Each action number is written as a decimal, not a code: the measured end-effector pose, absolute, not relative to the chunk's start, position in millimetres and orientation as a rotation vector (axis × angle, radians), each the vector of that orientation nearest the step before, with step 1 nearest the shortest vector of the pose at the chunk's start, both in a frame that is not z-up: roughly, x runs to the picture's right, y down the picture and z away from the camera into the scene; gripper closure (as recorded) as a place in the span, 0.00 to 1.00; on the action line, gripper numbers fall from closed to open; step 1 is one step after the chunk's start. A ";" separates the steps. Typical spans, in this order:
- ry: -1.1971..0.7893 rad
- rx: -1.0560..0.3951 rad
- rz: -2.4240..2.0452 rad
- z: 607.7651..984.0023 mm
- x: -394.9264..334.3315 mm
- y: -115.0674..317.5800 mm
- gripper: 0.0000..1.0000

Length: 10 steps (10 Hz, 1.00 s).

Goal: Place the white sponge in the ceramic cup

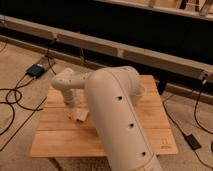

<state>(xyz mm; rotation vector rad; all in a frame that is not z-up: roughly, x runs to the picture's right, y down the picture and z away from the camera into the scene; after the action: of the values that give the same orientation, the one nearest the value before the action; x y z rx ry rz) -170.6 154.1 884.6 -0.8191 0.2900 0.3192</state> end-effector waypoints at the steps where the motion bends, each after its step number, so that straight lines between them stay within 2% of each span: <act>1: 0.291 -0.816 0.321 885.9 -171.0 153.0 0.57; 4: 0.290 -0.804 0.350 888.3 -172.3 145.7 0.89; 5: 0.282 -0.797 0.375 887.3 -173.0 139.2 0.96; 6: 0.261 -0.783 0.435 884.0 -173.9 124.6 1.00; 10: 0.165 -0.704 0.717 864.6 -152.4 56.3 1.00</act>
<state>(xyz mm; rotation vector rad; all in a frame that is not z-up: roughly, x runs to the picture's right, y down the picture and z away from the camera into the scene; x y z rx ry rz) -152.4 56.3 864.6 -0.7037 0.1653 0.7172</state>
